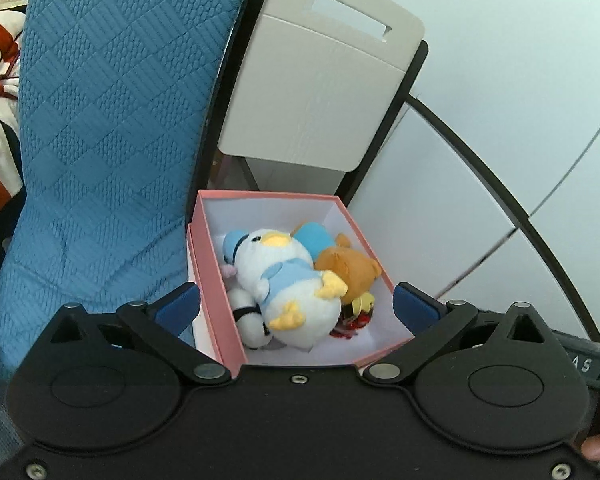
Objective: Organize objects
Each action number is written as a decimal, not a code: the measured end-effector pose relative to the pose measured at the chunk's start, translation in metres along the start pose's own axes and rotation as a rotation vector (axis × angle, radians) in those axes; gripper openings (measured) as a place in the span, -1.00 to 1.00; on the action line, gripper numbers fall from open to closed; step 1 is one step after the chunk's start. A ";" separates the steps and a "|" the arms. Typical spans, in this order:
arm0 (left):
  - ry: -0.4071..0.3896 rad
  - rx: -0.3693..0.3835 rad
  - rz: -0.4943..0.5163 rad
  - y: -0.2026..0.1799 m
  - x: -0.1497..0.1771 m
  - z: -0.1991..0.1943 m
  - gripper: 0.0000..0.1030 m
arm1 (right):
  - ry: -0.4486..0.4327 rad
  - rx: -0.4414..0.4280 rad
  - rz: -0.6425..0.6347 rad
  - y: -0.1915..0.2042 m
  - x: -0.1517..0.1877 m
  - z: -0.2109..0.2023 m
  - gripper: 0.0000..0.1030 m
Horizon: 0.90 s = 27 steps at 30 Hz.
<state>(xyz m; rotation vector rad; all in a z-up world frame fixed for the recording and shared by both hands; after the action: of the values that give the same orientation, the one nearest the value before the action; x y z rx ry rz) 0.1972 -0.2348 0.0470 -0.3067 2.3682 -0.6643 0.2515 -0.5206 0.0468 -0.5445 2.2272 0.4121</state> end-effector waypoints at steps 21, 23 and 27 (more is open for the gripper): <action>-0.013 -0.030 0.016 0.062 0.072 -0.033 0.99 | -0.029 0.035 0.019 0.038 0.083 0.000 0.47; -0.017 -0.036 0.017 0.063 0.072 -0.033 0.99 | -0.031 0.035 0.009 0.038 0.085 0.002 0.47; -0.034 -0.055 0.022 0.062 0.070 -0.037 0.99 | -0.032 0.015 0.003 0.037 0.085 0.006 1.00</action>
<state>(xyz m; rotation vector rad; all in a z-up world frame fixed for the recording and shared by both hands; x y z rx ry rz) 0.1174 -0.1947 0.0011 -0.3133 2.3572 -0.5796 0.1859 -0.5069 -0.0172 -0.5230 2.1988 0.4021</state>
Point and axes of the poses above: each gripper's, at about its wrist camera, not at the fingertips, and z roughly the way its jaws point, y to its left, x to its underside, the point moved 4 cm from there along z, roughly the way its jaws point, and after that the axes turned 14 degrees about -z, right-handed, at the moved point
